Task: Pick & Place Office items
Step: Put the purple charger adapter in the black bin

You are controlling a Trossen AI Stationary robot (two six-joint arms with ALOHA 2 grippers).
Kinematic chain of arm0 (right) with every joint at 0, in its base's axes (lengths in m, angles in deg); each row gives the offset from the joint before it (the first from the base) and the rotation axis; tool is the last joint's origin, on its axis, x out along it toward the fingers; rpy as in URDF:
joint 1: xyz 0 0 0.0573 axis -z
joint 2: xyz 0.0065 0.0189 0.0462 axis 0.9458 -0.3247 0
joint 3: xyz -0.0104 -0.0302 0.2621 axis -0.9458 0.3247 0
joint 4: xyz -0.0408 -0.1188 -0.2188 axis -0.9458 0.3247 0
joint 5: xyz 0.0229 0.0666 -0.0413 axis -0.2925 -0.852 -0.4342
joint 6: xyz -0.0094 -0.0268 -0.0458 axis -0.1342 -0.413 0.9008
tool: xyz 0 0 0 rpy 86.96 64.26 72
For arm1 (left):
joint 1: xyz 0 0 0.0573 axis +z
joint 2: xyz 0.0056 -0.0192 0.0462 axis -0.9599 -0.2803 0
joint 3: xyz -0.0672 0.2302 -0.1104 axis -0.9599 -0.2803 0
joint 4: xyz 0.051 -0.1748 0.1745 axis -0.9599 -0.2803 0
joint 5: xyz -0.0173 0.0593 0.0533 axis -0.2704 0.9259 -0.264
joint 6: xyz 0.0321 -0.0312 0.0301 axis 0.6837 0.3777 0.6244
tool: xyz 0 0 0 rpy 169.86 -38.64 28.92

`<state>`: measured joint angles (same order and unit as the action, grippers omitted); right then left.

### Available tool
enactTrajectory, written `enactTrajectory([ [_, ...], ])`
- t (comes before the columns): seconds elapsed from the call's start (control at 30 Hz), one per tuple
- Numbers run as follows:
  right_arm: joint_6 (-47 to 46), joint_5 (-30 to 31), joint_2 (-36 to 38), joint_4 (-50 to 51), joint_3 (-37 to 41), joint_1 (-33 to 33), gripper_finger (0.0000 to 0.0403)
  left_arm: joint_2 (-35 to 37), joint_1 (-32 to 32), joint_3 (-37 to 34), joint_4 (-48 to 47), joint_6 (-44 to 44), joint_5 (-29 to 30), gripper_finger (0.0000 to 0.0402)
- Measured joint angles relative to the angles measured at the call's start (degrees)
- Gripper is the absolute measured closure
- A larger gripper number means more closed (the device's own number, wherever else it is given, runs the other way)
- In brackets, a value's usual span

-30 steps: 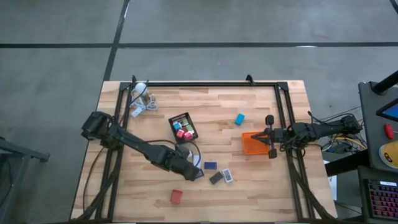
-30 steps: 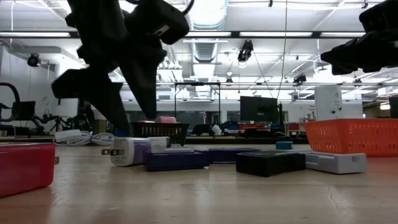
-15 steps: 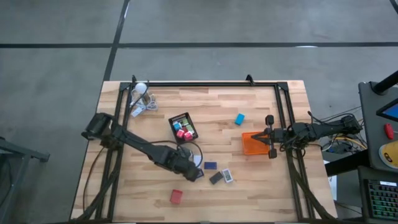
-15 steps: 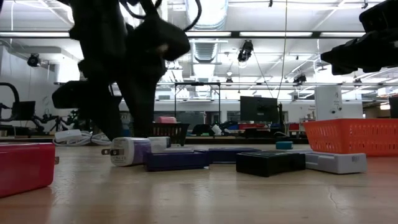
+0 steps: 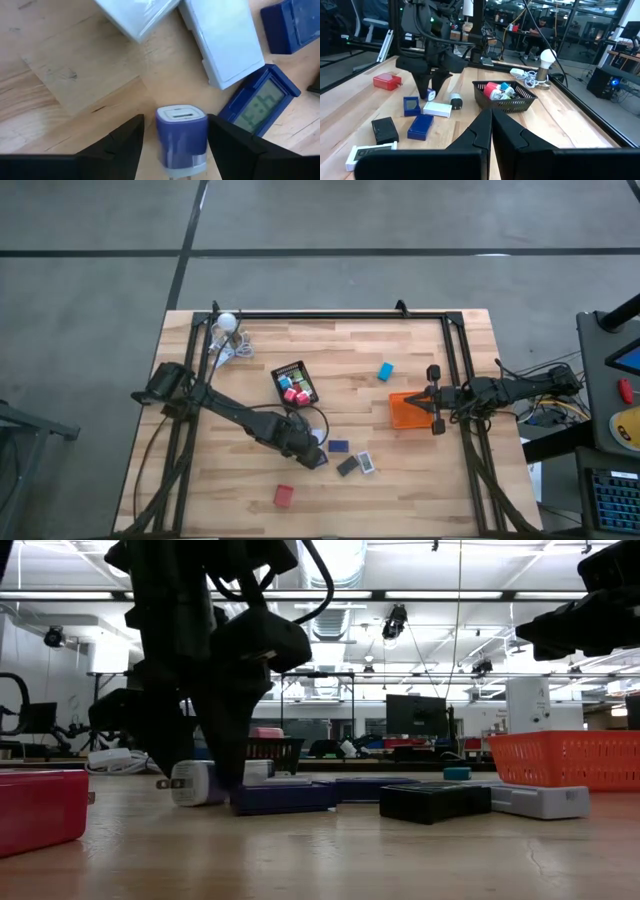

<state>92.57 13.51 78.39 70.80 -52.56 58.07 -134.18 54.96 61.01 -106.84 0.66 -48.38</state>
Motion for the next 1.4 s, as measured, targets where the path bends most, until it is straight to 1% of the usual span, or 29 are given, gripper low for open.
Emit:
enactTrajectory([
  [0.43, 0.0, 0.0, 0.0, 0.0, 0.0, 0.0, 0.0394, 0.1, 0.1, 0.0, -1.0, 0.0, 0.0, 0.0255],
  [0.8, 0.0, 0.0, 0.0, 0.0, 0.0, 0.0, 0.0394, 0.1, 0.2, 0.6, -1.7, 1.2, 0.0, 0.0257],
  [0.93, 0.0, 0.0, 0.0, 0.0, 0.0, 0.0, 0.0394, 1.3, 0.7, 2.6, -5.2, 3.1, 0.3, 0.0257],
  [1.0, 0.0, 0.0, 0.0, 0.0, 0.0, 0.0, 0.0394, 1.9, 1.0, 4.6, -8.4, 4.1, 2.1, 0.0258],
  [1.07, 0.0, 0.0, 0.0, 0.0, 0.0, 0.0, 0.0394, 2.6, 1.0, 7.0, -12.6, 4.7, 5.2, 0.0258],
  [1.2, 0.0, 0.0, 0.0, 0.0, 0.0, 0.0, 0.0394, 3.9, 1.1, 13.0, -20.7, 6.1, 14.1, 0.0258],
  [1.3, 0.0, 0.0, 0.0, 0.0, 0.0, 0.0, 0.0394, 4.6, 1.1, 16.1, -23.4, 9.3, 21.2, 0.0253],
  [1.4, 0.0, 0.0, 0.0, 0.0, 0.0, 0.0, 0.0394, 4.7, 1.2, 17.8, -25.6, 10.8, 25.0, 0.0251],
])
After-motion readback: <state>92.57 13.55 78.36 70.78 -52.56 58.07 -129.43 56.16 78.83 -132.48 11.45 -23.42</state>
